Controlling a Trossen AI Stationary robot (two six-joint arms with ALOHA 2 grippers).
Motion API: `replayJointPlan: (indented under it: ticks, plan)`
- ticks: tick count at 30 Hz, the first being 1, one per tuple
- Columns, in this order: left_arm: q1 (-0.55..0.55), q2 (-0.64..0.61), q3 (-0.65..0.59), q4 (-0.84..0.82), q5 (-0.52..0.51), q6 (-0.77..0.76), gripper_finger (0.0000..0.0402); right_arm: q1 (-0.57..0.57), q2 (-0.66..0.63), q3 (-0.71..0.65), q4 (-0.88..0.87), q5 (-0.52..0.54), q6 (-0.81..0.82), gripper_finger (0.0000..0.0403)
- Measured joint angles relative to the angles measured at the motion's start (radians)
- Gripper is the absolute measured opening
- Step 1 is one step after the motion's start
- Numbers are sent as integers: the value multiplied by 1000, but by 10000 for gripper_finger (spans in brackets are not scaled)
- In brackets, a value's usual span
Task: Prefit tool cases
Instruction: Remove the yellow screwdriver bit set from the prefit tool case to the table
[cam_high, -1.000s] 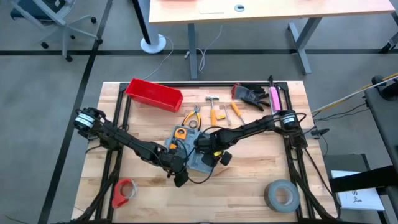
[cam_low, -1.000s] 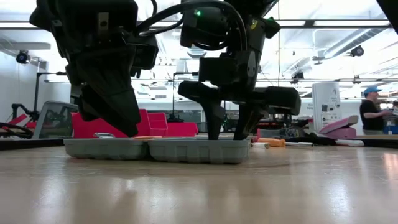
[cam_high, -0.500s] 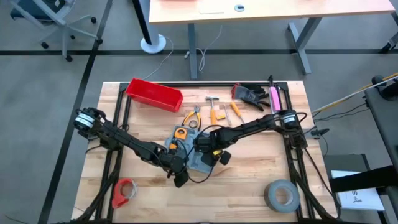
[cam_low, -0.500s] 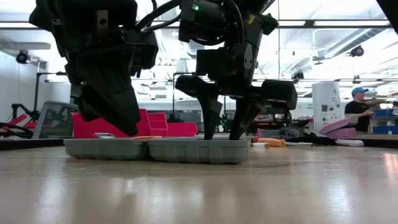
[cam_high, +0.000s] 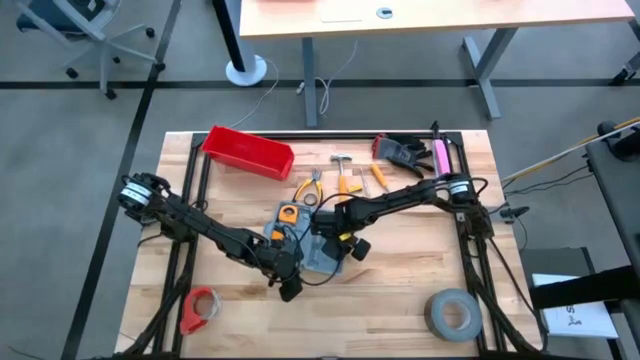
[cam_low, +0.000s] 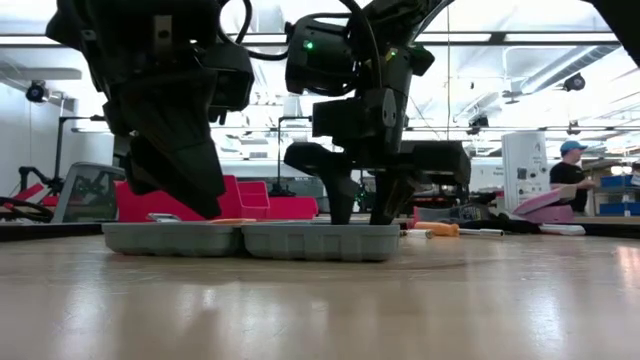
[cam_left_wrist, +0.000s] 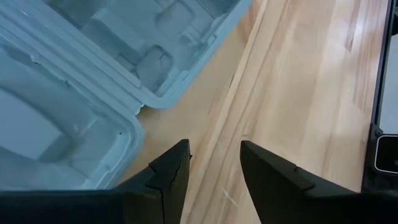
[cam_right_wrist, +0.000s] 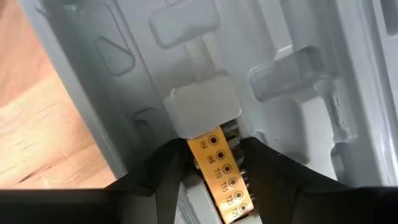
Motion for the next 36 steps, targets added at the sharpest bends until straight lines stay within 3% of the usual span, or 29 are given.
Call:
replayJointPlan:
  ticks: [12, 24, 32, 36]
  plan:
    - [-1, 0, 0, 1, 20, -3, 137, 16, -3, 1, -15, 9, 19, 47]
    - [-2, -1, 0, 3, 24, -4, 143, 49, -99, 5, -64, 43, 72, 39]
    - [-4, -2, 0, 29, 25, -4, 135, 74, -155, 29, -83, 59, 103, 8]
    - [-4, -2, 0, 29, 26, -4, 137, 70, -147, 29, -84, 46, 111, 20]
